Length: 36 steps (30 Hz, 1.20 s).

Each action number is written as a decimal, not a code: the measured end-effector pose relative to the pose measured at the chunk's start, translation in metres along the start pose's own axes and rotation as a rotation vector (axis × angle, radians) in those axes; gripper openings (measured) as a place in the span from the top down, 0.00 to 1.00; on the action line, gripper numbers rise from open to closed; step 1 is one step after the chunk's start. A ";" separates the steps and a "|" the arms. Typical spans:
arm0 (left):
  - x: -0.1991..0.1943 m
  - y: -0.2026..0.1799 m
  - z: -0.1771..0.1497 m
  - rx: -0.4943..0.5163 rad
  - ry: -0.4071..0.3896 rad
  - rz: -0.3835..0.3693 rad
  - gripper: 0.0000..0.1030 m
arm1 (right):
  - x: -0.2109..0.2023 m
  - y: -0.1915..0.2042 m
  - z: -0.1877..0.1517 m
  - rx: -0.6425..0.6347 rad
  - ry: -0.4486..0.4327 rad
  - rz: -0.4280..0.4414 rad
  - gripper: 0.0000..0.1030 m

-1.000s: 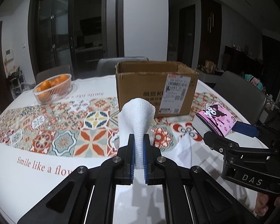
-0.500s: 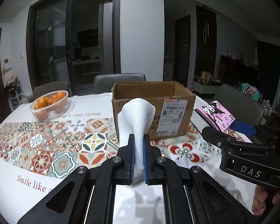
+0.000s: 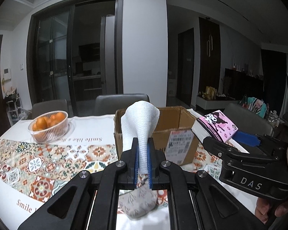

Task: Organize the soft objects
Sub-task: 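Lift the packet and cloth and carry both over the cardboard box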

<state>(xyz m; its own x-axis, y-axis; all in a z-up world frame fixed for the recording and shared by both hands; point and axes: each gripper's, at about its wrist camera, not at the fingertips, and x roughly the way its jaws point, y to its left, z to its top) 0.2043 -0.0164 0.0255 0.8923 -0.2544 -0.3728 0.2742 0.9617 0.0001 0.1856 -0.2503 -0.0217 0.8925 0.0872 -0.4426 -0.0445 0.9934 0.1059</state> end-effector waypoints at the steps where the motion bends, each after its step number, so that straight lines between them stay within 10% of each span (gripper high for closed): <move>1: 0.002 0.001 0.003 -0.001 -0.007 0.001 0.91 | 0.001 0.000 0.002 0.001 -0.005 -0.001 0.27; 36: 0.110 0.001 0.061 0.058 -0.066 -0.009 0.91 | 0.079 -0.015 0.067 -0.015 -0.069 -0.044 0.27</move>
<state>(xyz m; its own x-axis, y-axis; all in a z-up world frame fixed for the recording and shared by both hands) 0.3248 -0.0495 0.0412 0.9111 -0.2707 -0.3108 0.3006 0.9523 0.0519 0.2865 -0.2630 0.0013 0.9224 0.0388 -0.3844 -0.0109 0.9972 0.0744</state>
